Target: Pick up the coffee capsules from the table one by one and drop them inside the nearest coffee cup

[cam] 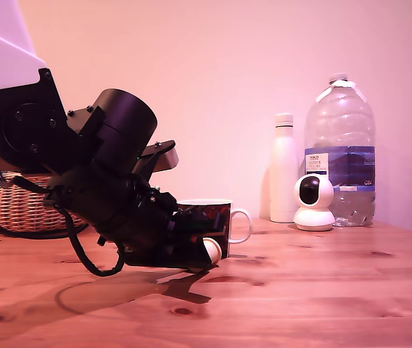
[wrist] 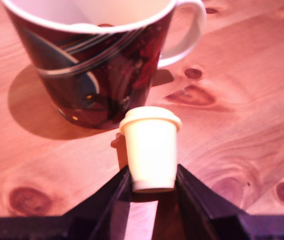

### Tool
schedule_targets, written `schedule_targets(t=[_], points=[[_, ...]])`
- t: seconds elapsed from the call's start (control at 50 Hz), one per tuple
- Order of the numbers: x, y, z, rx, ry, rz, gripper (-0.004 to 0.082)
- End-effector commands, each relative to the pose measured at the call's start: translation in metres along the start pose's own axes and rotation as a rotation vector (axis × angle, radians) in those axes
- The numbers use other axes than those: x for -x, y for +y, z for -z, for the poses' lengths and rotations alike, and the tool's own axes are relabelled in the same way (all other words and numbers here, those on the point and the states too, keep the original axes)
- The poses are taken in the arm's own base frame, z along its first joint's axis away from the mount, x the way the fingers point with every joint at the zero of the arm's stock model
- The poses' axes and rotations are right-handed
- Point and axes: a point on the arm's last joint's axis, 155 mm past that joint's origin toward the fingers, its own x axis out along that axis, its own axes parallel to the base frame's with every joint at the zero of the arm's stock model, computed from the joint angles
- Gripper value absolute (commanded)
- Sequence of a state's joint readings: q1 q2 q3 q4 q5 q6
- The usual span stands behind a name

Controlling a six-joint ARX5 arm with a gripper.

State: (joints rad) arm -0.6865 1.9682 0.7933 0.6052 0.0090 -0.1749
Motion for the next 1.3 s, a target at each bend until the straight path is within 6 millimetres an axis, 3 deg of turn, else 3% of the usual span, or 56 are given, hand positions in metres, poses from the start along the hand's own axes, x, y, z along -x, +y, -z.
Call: schedule_targets(t=[0.0, 0.34, 0.64, 0.92, 1.28], points=[[-0.004, 0.001, 0.006, -0.028, 0.016, 0.003, 0.0129], [0.019, -0.004, -0.018, -0.051, 0.011, 0.009, 0.0129], [0.053, -0.01, -0.028, -0.055, 0.071, 0.007, 0.0127], [0.091, -0.02, -0.057, -0.087, 0.03, 0.022, 0.0127], [0.12, -0.02, -0.068, -0.087, 0.027, 0.012, 0.0127]])
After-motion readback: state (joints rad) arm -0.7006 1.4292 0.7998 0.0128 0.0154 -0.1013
